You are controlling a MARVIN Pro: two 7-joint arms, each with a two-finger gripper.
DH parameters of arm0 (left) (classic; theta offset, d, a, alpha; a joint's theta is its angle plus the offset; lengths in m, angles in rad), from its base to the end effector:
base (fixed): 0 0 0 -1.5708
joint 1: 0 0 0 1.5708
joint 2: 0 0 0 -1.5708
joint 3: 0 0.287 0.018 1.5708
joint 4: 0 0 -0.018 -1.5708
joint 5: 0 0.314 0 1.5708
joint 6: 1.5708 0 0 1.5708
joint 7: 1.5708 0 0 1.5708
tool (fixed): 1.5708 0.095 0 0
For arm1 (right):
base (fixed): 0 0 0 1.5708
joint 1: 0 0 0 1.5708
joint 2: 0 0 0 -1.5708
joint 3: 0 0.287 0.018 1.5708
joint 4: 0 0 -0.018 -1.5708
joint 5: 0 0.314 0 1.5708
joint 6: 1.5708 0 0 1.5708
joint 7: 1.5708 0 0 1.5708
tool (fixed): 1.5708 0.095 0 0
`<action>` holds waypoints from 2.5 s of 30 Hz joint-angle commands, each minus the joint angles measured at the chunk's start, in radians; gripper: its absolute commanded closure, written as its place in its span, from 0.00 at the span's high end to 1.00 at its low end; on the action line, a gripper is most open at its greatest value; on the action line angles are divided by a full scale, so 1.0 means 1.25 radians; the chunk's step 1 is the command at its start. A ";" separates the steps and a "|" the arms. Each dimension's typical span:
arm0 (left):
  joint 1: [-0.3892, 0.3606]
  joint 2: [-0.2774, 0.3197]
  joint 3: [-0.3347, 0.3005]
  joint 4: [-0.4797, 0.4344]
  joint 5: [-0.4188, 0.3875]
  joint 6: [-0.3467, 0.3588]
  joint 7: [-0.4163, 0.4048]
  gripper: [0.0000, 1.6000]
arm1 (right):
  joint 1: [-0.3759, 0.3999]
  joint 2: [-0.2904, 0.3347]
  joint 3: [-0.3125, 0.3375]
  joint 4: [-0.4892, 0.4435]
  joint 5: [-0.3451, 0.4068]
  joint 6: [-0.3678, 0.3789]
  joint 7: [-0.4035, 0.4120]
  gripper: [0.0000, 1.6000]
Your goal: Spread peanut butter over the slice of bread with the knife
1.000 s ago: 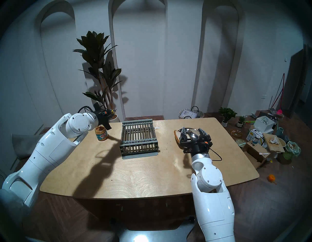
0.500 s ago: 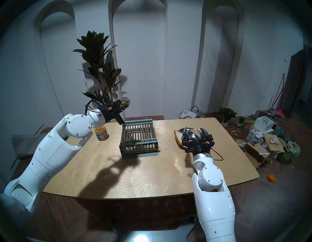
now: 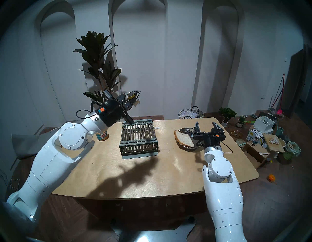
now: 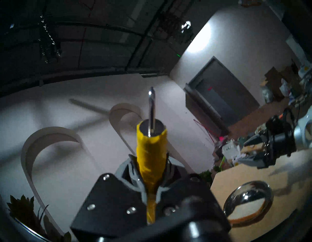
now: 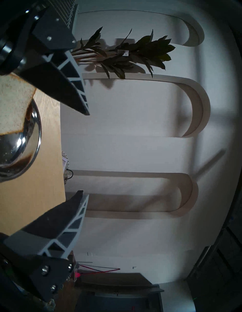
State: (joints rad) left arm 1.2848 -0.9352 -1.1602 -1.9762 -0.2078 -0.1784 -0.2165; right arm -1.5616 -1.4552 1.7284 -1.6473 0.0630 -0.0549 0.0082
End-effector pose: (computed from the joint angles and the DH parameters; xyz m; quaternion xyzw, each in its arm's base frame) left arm 0.3933 -0.0631 -0.0948 0.4052 -0.3955 0.8183 0.0983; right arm 0.4238 -0.0970 -0.2551 0.6487 -0.0276 0.7572 0.0717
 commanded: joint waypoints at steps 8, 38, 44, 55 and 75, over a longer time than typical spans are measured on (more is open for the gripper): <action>-0.019 -0.091 0.019 -0.044 -0.152 0.055 0.013 0.00 | 0.149 0.096 0.072 0.076 0.023 0.218 0.029 1.00; -0.234 -0.368 0.076 0.248 -0.584 0.312 0.125 0.00 | 0.237 0.152 0.135 0.235 0.181 0.644 0.203 1.00; -0.255 -0.397 0.066 0.302 -0.644 0.330 0.136 0.00 | 0.253 0.154 0.129 0.245 0.196 0.690 0.229 1.00; -0.248 -0.442 0.026 0.382 -0.722 0.328 0.126 0.00 | 0.290 0.121 0.146 0.315 0.219 0.723 0.217 1.00; -0.241 -0.476 0.028 0.478 -0.752 0.292 0.093 0.00 | 0.300 0.085 0.166 0.321 0.228 0.730 0.175 1.00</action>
State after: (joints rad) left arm 1.0104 -1.4914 -1.1221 -1.4015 -1.1389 0.2167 -0.0719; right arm -1.2129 -1.3387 1.9351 -1.2410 0.3467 0.8756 0.2326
